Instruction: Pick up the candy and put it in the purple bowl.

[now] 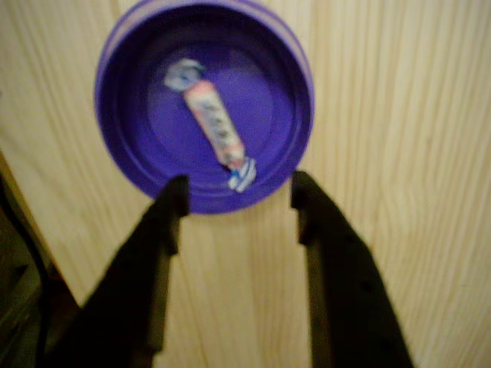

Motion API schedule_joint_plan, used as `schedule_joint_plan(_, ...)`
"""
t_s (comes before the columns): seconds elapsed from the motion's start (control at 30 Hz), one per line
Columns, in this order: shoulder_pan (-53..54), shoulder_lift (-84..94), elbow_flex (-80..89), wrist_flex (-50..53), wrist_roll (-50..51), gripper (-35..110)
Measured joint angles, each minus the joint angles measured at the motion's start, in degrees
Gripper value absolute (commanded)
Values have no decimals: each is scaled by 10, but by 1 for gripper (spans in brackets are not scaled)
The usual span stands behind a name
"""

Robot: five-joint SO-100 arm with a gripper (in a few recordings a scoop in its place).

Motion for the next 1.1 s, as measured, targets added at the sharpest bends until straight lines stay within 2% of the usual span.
schedule_joint_plan(0.37,1,0,0,11,-1,19)
schedule_joint_plan(0.53,4,0,0,11,-8,14)
schedule_joint_plan(0.67,17,12,0,12,-11,3)
schedule_joint_plan(1.1,86,118,75,15,-44,1)
